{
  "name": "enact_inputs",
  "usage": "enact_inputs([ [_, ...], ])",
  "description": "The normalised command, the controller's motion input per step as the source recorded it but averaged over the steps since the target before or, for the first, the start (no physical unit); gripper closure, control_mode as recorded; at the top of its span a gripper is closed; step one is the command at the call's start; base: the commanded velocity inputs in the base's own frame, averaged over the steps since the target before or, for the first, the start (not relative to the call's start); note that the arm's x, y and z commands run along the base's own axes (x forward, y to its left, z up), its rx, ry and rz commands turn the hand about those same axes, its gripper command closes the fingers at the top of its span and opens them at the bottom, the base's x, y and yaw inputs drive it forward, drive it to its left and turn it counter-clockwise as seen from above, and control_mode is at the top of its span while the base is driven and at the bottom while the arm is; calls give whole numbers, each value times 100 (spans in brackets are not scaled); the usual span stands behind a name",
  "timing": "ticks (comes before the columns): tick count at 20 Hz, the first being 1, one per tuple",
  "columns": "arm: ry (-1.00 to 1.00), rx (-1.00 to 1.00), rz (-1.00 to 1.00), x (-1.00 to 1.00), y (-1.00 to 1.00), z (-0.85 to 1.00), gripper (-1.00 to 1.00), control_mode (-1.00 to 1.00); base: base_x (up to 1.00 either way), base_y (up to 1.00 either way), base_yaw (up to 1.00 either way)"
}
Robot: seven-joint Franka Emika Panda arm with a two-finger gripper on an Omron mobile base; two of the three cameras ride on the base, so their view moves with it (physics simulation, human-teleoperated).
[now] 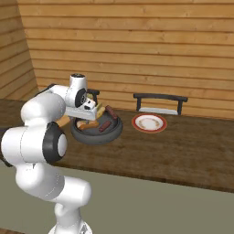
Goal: Place one bun and one sausage from the bowl on each plate.
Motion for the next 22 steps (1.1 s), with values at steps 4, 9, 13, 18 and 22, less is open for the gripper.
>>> enact_inputs([
  [4,0,12,-12,51,0,-21,-100,-100,0,0,0],
  [9,6,2,-6,2,-18,-3,-100,-100,0,0,0],
  [13,6,0,-15,0,7,-23,-100,-100,0,0,0],
  [18,6,0,-22,-1,8,-4,-100,-100,0,0,0],
  [22,10,0,-25,-11,1,-22,-100,-100,0,0,0],
])
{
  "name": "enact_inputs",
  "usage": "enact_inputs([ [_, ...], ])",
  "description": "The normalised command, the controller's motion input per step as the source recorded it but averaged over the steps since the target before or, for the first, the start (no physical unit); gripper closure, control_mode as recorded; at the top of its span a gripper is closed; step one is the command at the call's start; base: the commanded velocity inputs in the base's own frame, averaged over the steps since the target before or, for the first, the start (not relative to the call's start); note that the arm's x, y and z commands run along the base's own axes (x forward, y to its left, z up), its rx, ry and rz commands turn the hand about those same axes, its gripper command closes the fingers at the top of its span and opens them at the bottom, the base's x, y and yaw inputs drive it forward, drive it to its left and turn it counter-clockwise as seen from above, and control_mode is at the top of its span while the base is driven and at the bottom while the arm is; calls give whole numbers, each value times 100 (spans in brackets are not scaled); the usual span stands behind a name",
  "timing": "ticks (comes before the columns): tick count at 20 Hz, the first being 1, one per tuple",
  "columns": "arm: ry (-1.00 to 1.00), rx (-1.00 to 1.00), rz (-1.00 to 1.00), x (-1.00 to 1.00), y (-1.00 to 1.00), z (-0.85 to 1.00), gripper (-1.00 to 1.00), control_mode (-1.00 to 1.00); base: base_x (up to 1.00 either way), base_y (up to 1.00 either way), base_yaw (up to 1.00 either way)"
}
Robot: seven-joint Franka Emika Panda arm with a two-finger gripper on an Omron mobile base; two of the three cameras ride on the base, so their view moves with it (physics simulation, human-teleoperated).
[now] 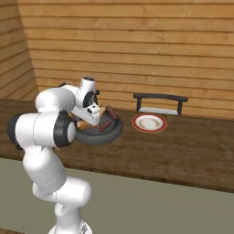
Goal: Place one bun and one sausage from the bowl on each plate.
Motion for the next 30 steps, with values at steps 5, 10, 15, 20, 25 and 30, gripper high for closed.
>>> enact_inputs([
  [5,4,0,-15,-1,5,-11,-100,-100,0,0,0],
  [10,1,0,-7,-1,0,-39,-100,-100,0,0,0],
  [15,0,0,-1,-7,0,-33,100,-100,0,0,0],
  [20,1,0,0,-3,0,-5,100,-100,0,0,0],
  [25,-13,0,6,-71,0,59,100,-100,0,0,0],
  [30,-19,-6,39,-98,10,99,100,-100,0,0,0],
])
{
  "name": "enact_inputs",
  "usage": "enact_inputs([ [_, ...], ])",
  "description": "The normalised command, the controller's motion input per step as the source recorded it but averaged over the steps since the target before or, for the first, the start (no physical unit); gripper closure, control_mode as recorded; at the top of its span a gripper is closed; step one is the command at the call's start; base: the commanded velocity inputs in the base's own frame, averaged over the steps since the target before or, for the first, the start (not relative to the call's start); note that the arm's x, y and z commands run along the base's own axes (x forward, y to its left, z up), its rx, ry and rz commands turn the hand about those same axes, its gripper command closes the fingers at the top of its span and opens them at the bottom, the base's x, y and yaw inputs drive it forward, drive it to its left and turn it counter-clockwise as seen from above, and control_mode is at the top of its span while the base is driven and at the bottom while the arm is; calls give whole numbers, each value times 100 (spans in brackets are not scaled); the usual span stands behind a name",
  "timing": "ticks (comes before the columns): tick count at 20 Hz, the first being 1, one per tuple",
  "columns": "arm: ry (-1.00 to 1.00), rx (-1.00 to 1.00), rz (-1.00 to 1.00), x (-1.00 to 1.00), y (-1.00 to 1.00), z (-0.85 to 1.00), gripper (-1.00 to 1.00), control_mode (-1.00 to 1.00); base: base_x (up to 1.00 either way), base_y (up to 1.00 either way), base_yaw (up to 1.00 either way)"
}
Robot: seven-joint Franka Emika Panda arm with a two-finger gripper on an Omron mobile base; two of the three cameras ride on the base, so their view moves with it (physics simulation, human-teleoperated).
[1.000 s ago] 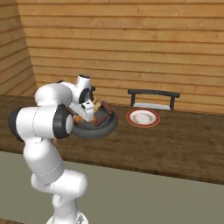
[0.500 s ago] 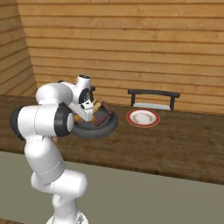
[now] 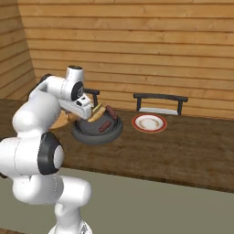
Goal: Place one bun and one sausage from the bowl on each plate.
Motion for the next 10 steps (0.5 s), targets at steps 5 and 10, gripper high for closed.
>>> enact_inputs([
  [5,-8,-14,53,-63,64,50,100,-100,0,0,0],
  [10,-14,-7,41,-18,83,13,100,-100,0,0,0],
])
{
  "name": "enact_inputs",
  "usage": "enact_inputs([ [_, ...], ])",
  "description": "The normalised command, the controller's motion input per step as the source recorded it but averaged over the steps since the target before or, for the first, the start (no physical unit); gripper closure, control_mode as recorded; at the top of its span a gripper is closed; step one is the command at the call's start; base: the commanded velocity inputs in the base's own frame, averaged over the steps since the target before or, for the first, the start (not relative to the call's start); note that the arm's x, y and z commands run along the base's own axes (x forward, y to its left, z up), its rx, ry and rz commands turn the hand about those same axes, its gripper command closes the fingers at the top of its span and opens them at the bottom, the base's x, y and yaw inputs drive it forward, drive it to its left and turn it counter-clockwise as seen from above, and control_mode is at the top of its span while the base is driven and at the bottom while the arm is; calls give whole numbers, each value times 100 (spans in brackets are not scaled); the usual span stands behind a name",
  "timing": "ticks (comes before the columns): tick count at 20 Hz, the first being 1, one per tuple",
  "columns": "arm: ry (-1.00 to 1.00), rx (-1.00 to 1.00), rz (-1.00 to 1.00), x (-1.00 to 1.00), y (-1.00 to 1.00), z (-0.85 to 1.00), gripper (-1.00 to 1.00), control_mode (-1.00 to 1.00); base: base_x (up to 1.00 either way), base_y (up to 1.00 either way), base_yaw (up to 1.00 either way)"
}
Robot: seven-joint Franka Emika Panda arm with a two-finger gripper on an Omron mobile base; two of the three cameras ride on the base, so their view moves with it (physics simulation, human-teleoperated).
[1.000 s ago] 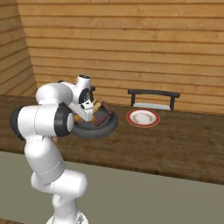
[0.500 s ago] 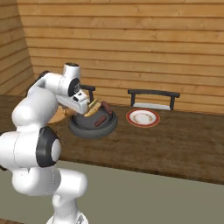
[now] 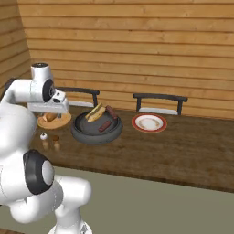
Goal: Place one bun and one sausage from the bowl on each plate.
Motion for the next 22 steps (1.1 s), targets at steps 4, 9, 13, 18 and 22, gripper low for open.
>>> enact_inputs([
  [4,-12,1,31,26,77,0,100,-100,0,0,0],
  [9,10,-5,37,87,85,-1,100,-100,0,0,0],
  [13,27,-18,39,91,60,-3,100,-100,0,0,0],
  [18,1,-7,19,10,7,-35,100,-100,0,0,0],
  [22,-1,-4,18,25,30,-52,100,-100,0,0,0],
])
